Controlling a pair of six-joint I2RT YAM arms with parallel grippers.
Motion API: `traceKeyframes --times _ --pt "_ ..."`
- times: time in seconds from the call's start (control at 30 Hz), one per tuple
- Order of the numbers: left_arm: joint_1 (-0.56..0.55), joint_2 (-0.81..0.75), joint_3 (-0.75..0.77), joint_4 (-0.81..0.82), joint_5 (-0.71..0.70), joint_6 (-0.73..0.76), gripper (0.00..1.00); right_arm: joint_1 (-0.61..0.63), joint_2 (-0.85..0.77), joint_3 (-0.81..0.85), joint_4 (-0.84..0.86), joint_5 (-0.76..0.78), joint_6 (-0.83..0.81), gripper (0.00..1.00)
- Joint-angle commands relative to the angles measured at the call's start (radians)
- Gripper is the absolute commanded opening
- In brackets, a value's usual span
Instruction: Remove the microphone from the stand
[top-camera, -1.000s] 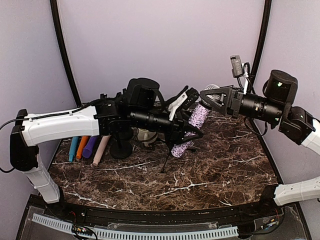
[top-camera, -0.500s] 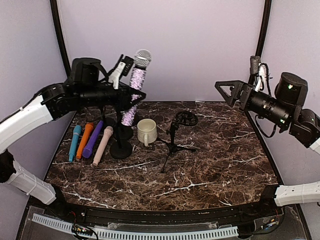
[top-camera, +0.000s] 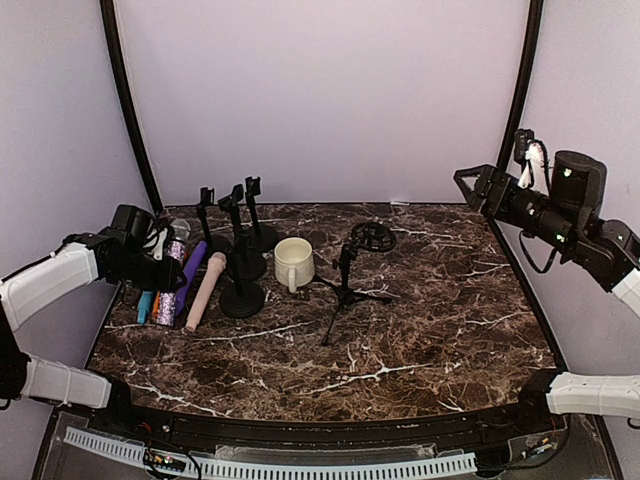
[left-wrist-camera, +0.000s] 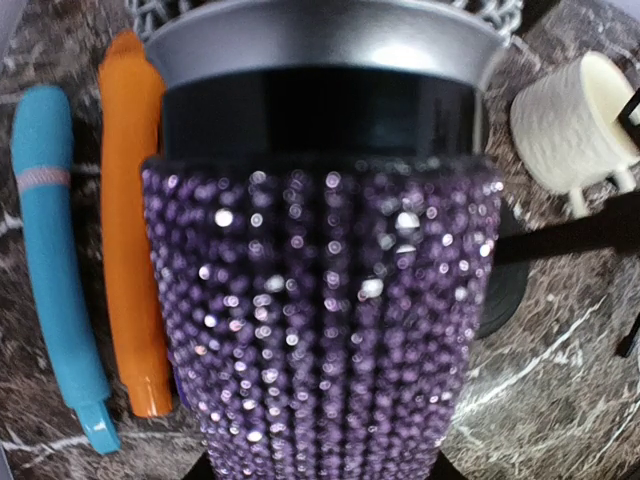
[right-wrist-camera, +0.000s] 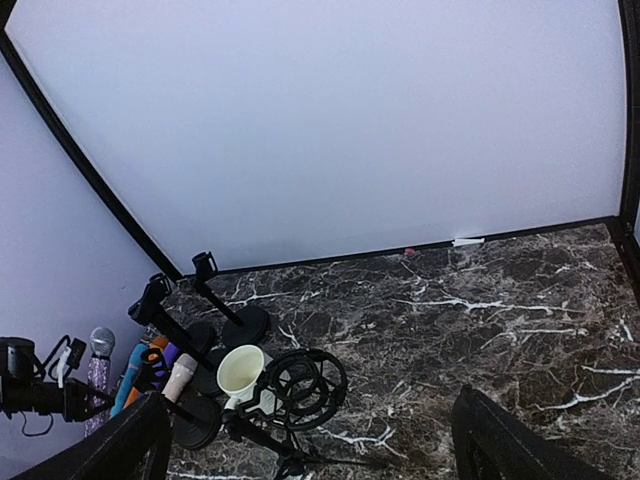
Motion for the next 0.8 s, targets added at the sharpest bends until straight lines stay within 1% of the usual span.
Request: traceKeyframes --times 0.0,0.23,0.37,0.5,0.57,0.63,0.77 --pt "0.001 0.007 -0.044 0.091 0.025 -0.025 0.14 -0.045 -0.016 -0.033 0.005 -0.069 0.026 0.99" --pt "0.001 0.163 -0.036 0.119 0.027 0.027 0.14 -0.07 -0.014 -0.062 0.034 -0.102 0.043 0.99" --pt "0.0 0.236 -0.003 0.117 0.039 0.036 0.17 -0.079 -0.009 -0.071 0.041 -0.111 0.046 0.99" --pt "0.001 0.286 0.033 0.106 0.026 0.05 0.22 -0.085 -0.012 -0.08 0.038 -0.119 0.046 0.99" --pt "0.0 0.309 0.042 0.106 0.018 0.056 0.28 -0.088 -0.021 -0.091 0.038 -0.113 0.046 0.99" --pt "0.0 0.339 0.051 0.106 0.022 0.061 0.32 -0.095 -0.024 -0.098 0.036 -0.114 0.045 0.99" --pt "0.0 0.396 0.071 0.096 0.03 0.071 0.36 -0.108 0.012 -0.086 0.04 -0.147 0.054 0.98"
